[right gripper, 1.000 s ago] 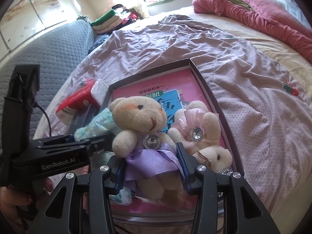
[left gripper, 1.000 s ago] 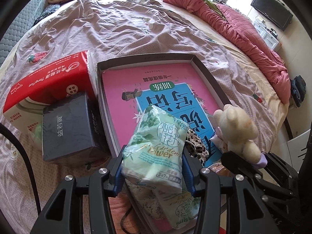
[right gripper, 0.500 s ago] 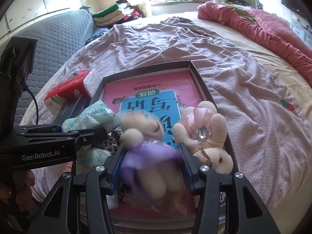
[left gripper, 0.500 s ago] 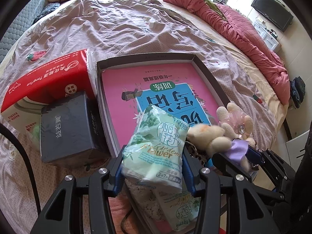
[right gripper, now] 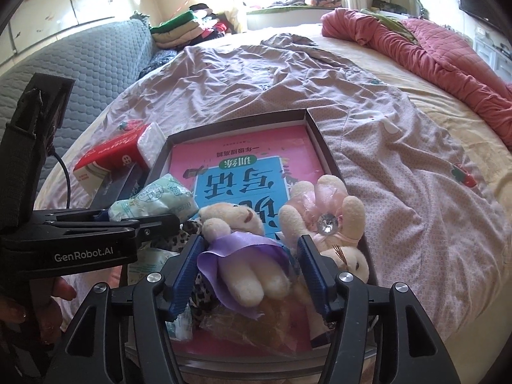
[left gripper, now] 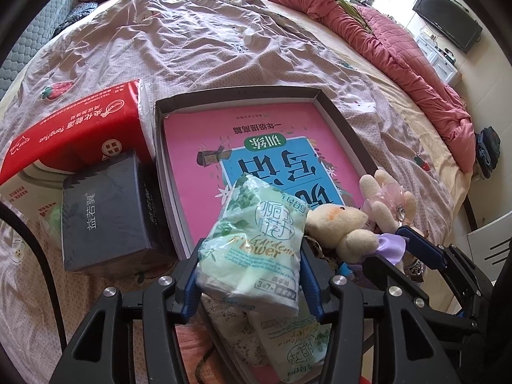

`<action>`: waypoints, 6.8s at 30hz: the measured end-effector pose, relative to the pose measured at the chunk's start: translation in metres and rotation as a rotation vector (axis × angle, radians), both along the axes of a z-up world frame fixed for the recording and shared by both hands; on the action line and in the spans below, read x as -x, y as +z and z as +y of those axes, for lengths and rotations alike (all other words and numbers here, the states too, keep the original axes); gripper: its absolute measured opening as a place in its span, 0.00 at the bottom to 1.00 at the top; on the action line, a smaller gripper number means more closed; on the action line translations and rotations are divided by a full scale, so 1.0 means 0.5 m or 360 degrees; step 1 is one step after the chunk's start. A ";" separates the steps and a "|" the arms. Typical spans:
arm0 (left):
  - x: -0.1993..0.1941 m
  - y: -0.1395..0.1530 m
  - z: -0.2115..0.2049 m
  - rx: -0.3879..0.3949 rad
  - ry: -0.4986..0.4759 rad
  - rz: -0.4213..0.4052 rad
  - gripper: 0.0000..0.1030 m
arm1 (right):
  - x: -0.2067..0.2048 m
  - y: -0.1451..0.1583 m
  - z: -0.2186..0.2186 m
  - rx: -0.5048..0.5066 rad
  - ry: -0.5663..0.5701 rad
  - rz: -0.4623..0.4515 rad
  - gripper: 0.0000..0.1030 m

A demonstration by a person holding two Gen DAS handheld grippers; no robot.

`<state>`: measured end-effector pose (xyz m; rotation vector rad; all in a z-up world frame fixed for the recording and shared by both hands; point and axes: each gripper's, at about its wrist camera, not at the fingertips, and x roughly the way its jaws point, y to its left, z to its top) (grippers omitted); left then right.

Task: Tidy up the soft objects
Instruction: 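Open the left tool onto the tray while the right tool releases the bear there, then withdraw both tools from the tray toward the pink wrapped towel, then grasp the pink wrapped towel with the right tool while the left tool grasps the green ball, then carry the pink towel and green ball over the tray with both tools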

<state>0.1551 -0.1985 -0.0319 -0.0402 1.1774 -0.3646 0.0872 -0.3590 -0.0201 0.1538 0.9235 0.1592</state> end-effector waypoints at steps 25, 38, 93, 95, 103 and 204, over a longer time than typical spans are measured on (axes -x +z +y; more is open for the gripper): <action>0.027 0.052 0.012 0.0045 -0.0018 -0.0078 0.70 | 0.012 0.023 0.005 0.0093 -0.0023 -0.0007 0.72; 0.053 0.088 0.027 0.0005 0.0004 -0.0116 0.73 | 0.026 0.054 0.001 0.0112 -0.0045 -0.0059 0.73; 0.114 0.138 0.362 -0.0092 0.0421 -0.0201 0.73 | 0.089 0.045 0.388 0.0072 0.0681 0.0295 0.74; 0.111 0.130 0.371 -0.0092 0.0425 -0.0184 0.73 | 0.084 0.032 0.397 0.0111 0.0673 0.0326 0.74; 0.100 0.084 0.384 -0.0092 0.0392 -0.0123 0.73 | 0.062 -0.018 0.414 0.0245 0.0619 0.0421 0.73; 0.113 0.193 0.242 0.0209 0.0136 -0.0401 0.42 | -0.004 0.160 0.149 -0.0193 0.0340 -0.0180 0.31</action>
